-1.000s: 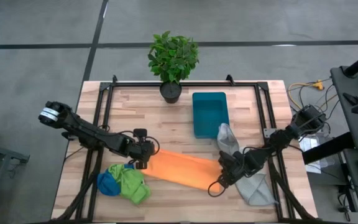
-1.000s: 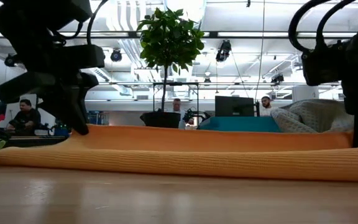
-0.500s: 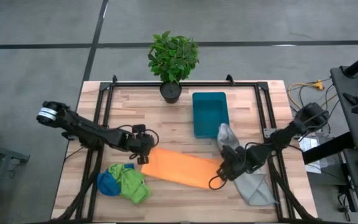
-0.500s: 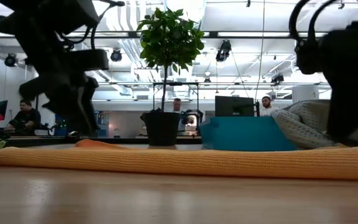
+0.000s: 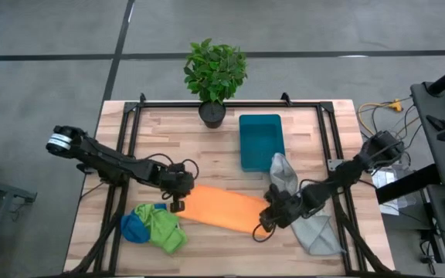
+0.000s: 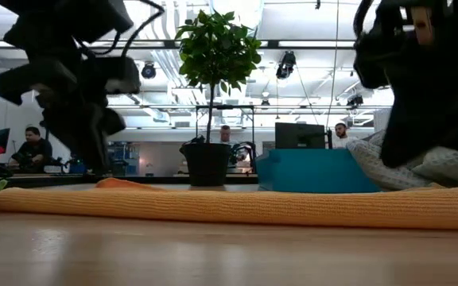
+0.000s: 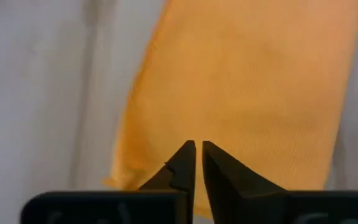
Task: Fold microfiber towels
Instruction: Fold the orange microfiber towel
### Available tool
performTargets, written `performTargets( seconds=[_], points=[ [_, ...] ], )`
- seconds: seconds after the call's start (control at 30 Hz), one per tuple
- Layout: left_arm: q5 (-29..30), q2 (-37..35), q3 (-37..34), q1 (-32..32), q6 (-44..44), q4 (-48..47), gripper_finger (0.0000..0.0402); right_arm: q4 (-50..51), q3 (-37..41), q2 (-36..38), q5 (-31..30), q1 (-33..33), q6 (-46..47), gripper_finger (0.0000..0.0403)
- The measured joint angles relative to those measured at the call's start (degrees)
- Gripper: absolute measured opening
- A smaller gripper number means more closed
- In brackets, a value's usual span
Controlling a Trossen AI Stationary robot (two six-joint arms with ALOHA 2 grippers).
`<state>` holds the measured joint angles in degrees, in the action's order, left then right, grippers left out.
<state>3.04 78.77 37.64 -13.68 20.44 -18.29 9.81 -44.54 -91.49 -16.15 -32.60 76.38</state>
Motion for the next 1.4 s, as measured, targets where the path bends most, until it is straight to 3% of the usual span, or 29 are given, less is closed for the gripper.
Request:
performTargets(
  seconds=[0.23,0.43,0.77,0.97,1.13,1.23,1.4],
  points=[
    [-3.5,5.82,0.16,-2.42,6.86,0.94,0.0002,5.68,-3.31,-6.92,3.79,1.42,1.44,0.0009],
    [-3.81,9.53,0.51,-7.93,13.19,4.71,0.0001,11.7,-5.14,-7.68,4.32,4.17,-1.31,0.0009],
    [-6.67,14.47,0.4,-18.38,22.78,23.59,0.0,14.66,-7.1,-7.75,3.47,11.04,-12.79,0.0009],
    [-5.98,11.08,2.55,-20.52,25.54,23.02,0.0,17.15,-11.32,-3.87,-7.72,8.34,-13.61,0.0009],
    [-1.9,6.27,4.79,-20.17,22.22,22.06,0.0,17.08,-15.6,-3.55,-9.53,4.26,-12.11,0.0009],
    [-3.58,6.08,6.31,-17.36,17.75,20.7,0.0,18.23,-17.57,-3.93,-13.84,0.82,-7.13,0.0009],
    [-8.71,10.9,10.27,-9.2,5.62,20.45,0.0,25.54,-22.0,-3.9,-27.45,-7.16,4.5,0.0009]
  ],
)
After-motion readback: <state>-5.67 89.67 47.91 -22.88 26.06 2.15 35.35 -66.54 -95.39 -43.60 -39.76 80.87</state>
